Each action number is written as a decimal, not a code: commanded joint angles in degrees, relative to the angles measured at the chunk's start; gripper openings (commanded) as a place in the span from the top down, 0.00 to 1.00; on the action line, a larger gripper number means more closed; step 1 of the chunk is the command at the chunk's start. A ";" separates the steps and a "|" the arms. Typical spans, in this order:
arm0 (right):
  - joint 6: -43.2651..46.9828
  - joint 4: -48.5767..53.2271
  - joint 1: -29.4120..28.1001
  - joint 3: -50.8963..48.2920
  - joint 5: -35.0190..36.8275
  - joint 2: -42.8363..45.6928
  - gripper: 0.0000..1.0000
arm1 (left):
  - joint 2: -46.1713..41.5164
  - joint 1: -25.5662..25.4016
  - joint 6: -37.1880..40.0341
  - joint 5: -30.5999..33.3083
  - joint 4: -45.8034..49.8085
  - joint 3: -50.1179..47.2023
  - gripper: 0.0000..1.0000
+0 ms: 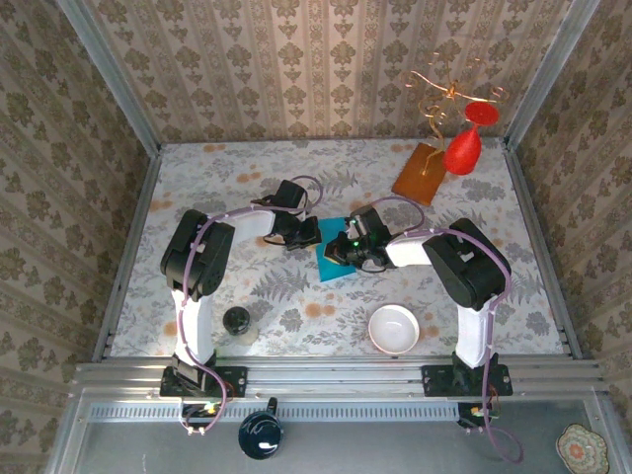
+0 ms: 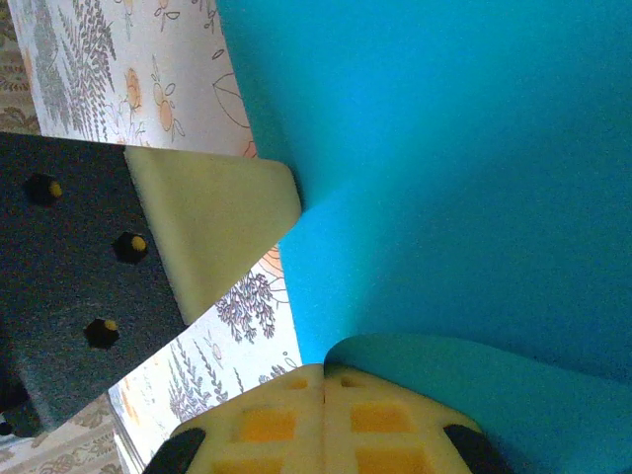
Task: Fold a paper plane with a square sheet of paper (pick it up from the middle)
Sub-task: Fold the triangle a second time at the center of the table.
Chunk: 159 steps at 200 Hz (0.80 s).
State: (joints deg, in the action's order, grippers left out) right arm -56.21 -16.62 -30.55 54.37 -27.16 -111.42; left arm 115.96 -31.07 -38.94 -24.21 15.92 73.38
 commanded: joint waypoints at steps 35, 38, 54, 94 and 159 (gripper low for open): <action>-0.54 -0.39 -0.22 1.11 1.00 -1.00 1.00 | 2.29 -0.40 0.97 -0.05 2.29 0.44 0.93; -0.49 -0.35 -0.22 1.14 0.99 -1.07 1.00 | 2.26 -0.40 0.97 0.01 2.34 0.44 0.93; -0.31 0.02 -0.22 1.11 1.11 -1.11 1.00 | 2.25 -0.40 0.97 -0.05 2.34 0.45 0.93; 0.13 1.19 -0.22 1.18 1.38 -1.50 1.00 | 2.25 -0.40 1.06 -0.13 2.44 0.62 0.93; 0.51 2.54 -0.22 1.18 1.56 -1.96 1.00 | 1.98 -0.40 1.14 -0.33 2.58 1.10 0.93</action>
State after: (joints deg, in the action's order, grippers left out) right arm -56.16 -16.34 -30.55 54.37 -27.14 -112.07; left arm 116.14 -31.09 -38.94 -24.49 15.90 73.60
